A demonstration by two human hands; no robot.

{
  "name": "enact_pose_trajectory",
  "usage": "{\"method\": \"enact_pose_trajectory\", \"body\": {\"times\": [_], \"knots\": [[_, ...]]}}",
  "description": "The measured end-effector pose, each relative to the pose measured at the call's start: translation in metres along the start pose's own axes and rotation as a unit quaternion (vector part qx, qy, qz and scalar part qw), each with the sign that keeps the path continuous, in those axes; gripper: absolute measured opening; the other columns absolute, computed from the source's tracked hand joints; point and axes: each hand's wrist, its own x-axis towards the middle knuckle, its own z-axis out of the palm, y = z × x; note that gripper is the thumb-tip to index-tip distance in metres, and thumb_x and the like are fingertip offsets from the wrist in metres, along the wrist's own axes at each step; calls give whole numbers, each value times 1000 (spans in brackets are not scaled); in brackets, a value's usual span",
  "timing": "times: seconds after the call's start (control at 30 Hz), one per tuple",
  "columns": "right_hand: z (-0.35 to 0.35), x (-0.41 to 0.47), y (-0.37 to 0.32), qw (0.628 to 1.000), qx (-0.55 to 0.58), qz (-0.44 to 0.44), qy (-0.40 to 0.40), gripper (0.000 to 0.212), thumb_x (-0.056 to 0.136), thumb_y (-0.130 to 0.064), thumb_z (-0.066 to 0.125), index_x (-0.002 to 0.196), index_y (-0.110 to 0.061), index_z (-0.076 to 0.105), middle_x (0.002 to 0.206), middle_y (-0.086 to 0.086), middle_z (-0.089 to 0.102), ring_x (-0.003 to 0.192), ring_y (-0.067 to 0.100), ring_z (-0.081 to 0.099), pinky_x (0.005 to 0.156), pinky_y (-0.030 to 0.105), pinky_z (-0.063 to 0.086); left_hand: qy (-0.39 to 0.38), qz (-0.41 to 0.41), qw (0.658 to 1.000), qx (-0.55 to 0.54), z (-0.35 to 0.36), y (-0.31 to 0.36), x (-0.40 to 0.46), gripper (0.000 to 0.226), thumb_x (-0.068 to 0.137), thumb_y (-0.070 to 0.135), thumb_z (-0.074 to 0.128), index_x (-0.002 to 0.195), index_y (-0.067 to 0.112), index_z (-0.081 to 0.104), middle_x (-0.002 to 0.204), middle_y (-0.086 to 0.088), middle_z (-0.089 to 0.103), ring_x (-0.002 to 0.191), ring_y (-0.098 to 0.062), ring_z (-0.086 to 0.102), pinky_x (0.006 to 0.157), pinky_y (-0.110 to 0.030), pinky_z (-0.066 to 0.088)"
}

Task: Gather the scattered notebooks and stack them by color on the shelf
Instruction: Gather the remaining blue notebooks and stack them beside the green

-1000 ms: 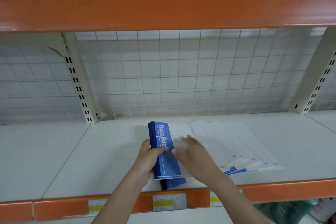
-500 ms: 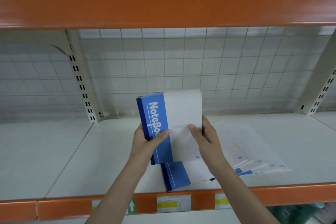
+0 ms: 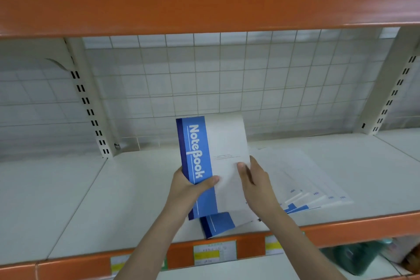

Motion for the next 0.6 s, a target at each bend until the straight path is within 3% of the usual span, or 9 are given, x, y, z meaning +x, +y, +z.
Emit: {"method": "enact_pose_trajectory", "body": {"times": [0.07, 0.13, 0.2, 0.3, 0.53, 0.6], "knots": [[-8, 6, -1, 998, -29, 53, -11, 23, 102, -26, 35, 81, -20, 42, 69, -5, 50, 53, 3, 51, 42, 11, 39, 3, -25, 1000, -11, 3, 4, 4, 38, 74, 16, 80, 105, 21, 57, 94, 8, 73, 79, -8, 70, 58, -18, 53], [-16, 8, 3, 993, -43, 110, -11, 32, 102, -25, 35, 71, -17, 31, 66, -2, 38, 54, 8, 39, 39, 10, 32, 15, -62, 998, 1, 9, 5, 6, 22, 88, 25, 66, 104, 17, 55, 100, -2, 69, 78, -14, 69, 54, -20, 50], [-26, 6, 9, 987, -55, 152, -8, 33, 101, -24, 33, 70, -15, 29, 67, 1, 35, 58, 11, 35, 45, 15, 31, 22, -101, 994, 19, 19, 2, 8, 11, 97, 29, 52, 98, 19, 53, 101, -5, 65, 78, -16, 66, 49, -21, 47], [-44, 1, 19, 980, -74, 185, 0, 35, 102, -23, 32, 68, -14, 29, 65, 1, 36, 57, 12, 35, 48, 19, 28, -2, -124, 991, 46, 41, 1, 11, 13, 101, 30, 41, 101, 23, 52, 97, -1, 63, 76, -13, 63, 50, -23, 45], [-121, -16, 38, 963, -125, 232, 53, 37, 101, -24, 32, 66, -13, 33, 63, 2, 38, 55, 12, 37, 40, 15, 32, -79, -138, 986, 51, 119, 6, 11, 14, 101, 30, 42, 92, 24, 51, 86, 2, 64, 54, -5, 65, 38, -15, 43], [-149, -23, 46, 959, -129, 242, 72, 38, 102, -23, 31, 65, -13, 33, 64, 2, 38, 55, 12, 36, 33, 9, 29, -101, -146, 983, 45, 150, 8, 7, 14, 101, 30, 43, 92, 24, 51, 86, 1, 65, 50, -3, 64, 36, -14, 42]]}}
